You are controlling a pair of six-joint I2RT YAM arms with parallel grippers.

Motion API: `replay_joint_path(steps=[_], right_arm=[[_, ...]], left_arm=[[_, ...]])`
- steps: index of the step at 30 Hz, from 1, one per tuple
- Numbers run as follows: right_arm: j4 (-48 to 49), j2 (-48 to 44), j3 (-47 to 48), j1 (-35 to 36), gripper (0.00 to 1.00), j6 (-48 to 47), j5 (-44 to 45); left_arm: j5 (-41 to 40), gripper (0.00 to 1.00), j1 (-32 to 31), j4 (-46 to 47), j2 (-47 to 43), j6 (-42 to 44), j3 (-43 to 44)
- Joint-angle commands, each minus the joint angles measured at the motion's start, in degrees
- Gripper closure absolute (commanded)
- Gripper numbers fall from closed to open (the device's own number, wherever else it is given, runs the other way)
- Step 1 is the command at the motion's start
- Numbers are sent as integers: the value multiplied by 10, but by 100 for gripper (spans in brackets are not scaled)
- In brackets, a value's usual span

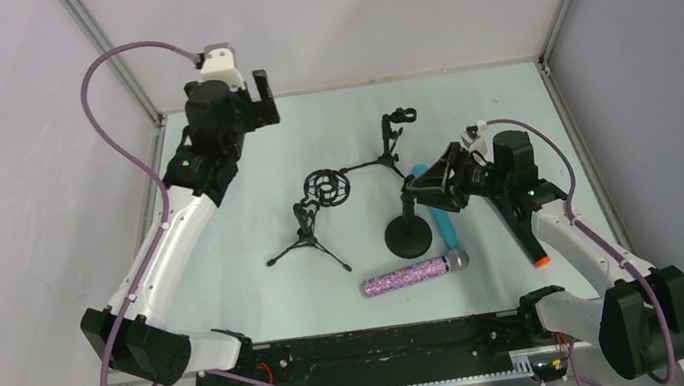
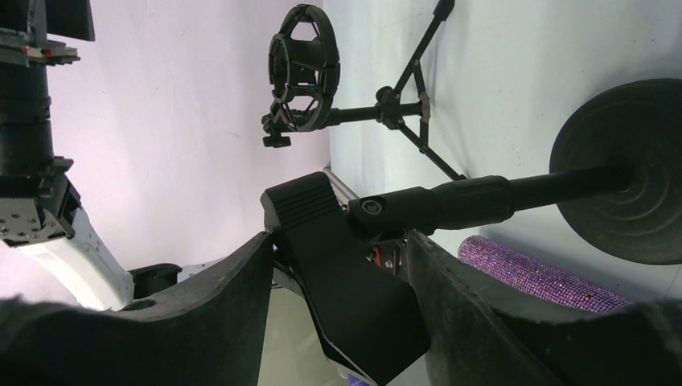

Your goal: Attach the microphones to the stand

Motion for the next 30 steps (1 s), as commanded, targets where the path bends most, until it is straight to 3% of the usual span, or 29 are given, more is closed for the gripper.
replay_joint_path(steps=[1, 4, 12, 30], right_arm=[[-38, 6, -2, -2, 39, -23, 19], [-37, 6, -2, -5, 46, -18, 16], [-69, 9, -2, -18, 58, -33, 7], [-121, 4, 6, -32, 62, -81, 36]], left_arm=[[70, 2, 65, 40, -10, -60, -21], [123, 2, 102, 63, -26, -77, -52], [145, 2, 107, 89, -52, -78, -102], [146, 2, 106, 99, -64, -78, -116]])
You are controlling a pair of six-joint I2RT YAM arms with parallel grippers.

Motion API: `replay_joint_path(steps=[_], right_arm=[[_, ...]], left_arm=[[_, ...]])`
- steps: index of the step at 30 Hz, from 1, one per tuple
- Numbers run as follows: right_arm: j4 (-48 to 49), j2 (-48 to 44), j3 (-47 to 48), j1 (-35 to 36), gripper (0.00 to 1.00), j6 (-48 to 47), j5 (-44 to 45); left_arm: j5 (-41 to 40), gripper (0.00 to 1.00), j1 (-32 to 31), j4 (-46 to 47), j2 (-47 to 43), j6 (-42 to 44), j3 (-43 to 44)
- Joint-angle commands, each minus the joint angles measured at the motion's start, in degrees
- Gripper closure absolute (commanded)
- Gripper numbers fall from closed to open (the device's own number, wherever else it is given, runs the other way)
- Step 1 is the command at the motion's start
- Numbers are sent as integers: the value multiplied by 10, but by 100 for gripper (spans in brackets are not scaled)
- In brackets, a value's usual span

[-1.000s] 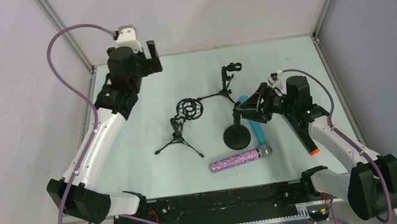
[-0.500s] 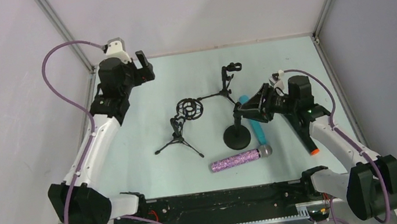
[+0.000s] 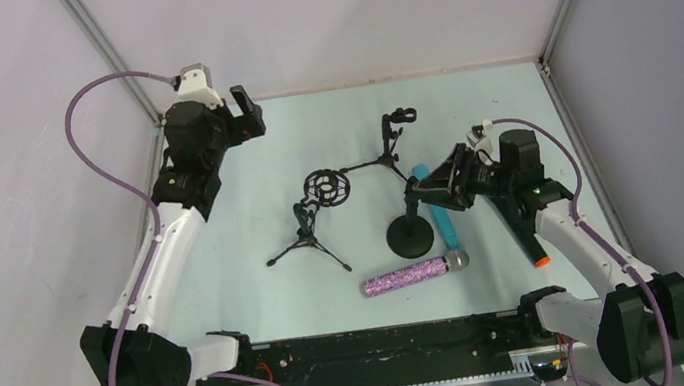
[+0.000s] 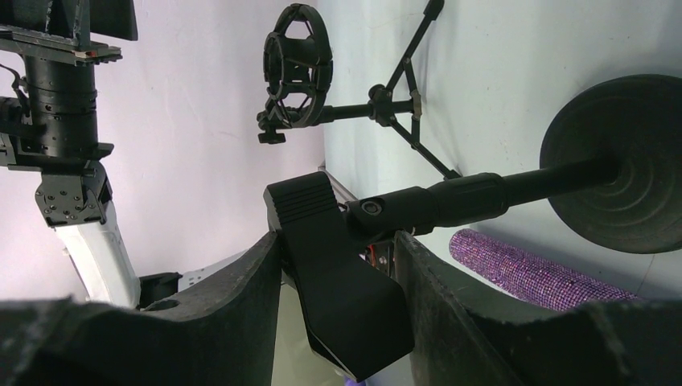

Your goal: Attach the microphones to the stand

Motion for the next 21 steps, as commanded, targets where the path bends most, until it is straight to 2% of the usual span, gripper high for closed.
replay_joint_path(steps=[1, 21], right_arm=[[-82, 15, 2, -3, 62, -52, 56], [-146, 23, 39, 5, 63, -93, 84]], left_arm=[[2, 2, -2, 23, -16, -7, -5], [26, 2, -2, 32, -18, -20, -9]])
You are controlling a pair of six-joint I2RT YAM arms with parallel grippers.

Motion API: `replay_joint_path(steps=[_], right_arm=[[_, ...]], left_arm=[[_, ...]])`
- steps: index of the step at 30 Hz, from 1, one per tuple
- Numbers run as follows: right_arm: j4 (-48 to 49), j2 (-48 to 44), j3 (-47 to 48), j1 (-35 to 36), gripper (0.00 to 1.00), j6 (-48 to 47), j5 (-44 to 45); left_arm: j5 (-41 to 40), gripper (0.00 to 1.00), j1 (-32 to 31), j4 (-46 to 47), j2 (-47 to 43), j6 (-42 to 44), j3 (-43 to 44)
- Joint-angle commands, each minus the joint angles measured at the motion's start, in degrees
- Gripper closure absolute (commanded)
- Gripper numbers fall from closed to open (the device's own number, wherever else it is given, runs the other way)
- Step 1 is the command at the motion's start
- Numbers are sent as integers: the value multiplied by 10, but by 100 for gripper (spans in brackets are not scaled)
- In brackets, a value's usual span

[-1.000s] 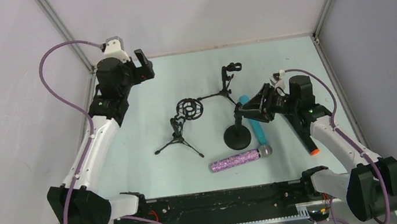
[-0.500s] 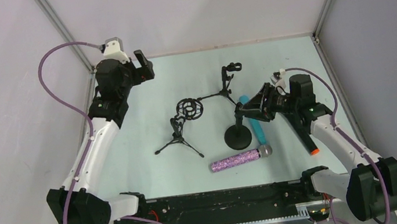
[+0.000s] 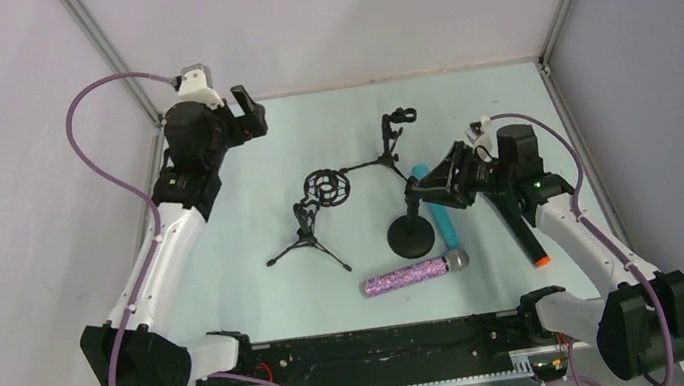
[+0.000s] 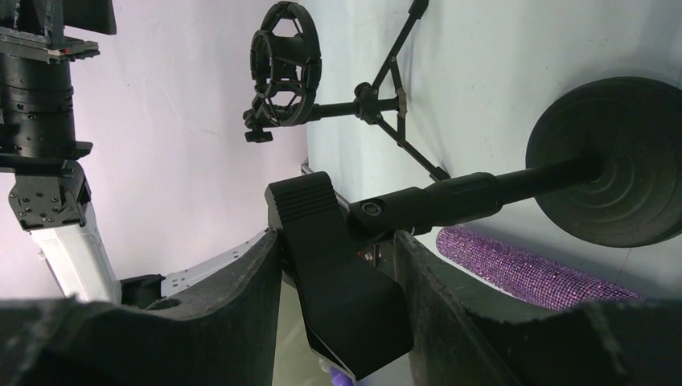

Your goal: Attach the microphones to the stand

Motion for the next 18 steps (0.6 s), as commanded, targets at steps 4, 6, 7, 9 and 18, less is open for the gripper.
replay_joint_path(steps=[4, 6, 7, 9, 18], right_arm=[[-102, 25, 20, 5, 64, -63, 71], [-110, 29, 26, 8, 64, -70, 78], [-115, 31, 30, 8, 64, -74, 79], [-125, 33, 37, 10, 64, -82, 83], [-190, 40, 78, 12, 66, -126, 115]], left_arm=[[10, 2, -3, 27, -15, -9, -5], [12, 2, -3, 27, -13, -9, -5], [12, 2, -3, 27, -12, -10, -6], [13, 2, -3, 27, -11, -10, -6], [15, 2, -5, 29, -7, -10, -5]])
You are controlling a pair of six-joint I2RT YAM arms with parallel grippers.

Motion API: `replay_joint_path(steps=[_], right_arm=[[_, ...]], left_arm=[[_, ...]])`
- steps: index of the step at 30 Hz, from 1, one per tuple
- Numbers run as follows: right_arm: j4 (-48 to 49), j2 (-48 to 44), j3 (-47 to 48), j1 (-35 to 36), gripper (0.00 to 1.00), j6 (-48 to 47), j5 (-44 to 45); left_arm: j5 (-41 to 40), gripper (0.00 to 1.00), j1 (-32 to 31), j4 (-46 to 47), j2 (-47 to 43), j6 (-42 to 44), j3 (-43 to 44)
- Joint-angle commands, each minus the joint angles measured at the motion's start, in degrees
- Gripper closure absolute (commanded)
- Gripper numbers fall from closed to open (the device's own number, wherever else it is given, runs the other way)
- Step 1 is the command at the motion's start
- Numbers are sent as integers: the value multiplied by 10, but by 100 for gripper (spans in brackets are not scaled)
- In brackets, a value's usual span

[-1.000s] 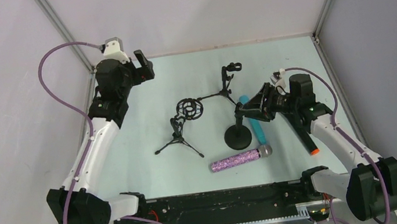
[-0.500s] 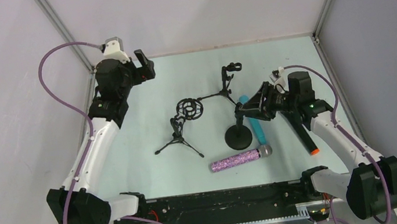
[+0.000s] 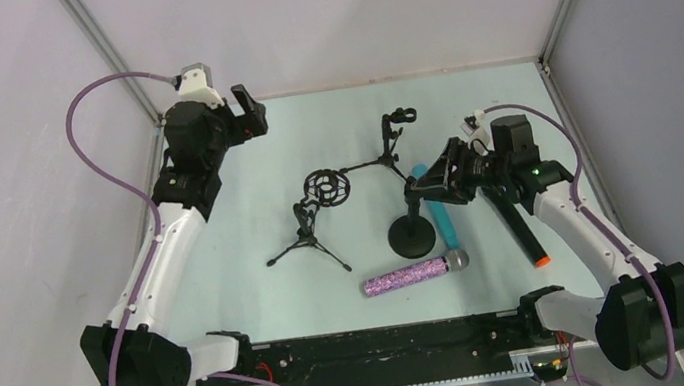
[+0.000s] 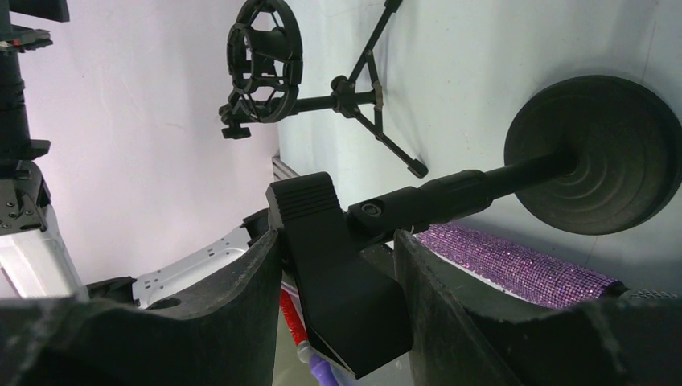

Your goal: Attach the microphones to the stand

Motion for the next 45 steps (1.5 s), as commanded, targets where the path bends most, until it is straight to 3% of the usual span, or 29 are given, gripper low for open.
replay_joint_path(steps=[1, 6, 9, 16, 20, 27, 32, 38, 45], right_arm=[[-98, 14, 17, -2, 67, -66, 91], [-117, 20, 30, 4, 70, -82, 109], [-128, 23, 37, 6, 65, -98, 114], [-113, -23, 65, 6, 18, -113, 121], [-115, -50, 90, -2, 6, -134, 124], [-124, -90, 124, -19, 1, -190, 145], [-82, -114, 142, -9, 1, -288, 120], [-71, -133, 153, 48, 2, -429, 165], [-37, -157, 120, 165, 1, -669, 197]], left_arm=[[10, 2, -4, 23, -7, -9, -6], [10, 2, -4, 23, -7, -8, -6], [10, 2, -4, 24, -6, -8, -6], [12, 2, -4, 24, -5, -8, -6], [15, 2, -4, 25, -6, -8, -7], [15, 2, -4, 26, -10, -8, -8], [16, 2, -4, 27, -11, -8, -8], [17, 2, -5, 27, -12, -7, -8], [25, 2, -4, 28, -8, -7, -7]])
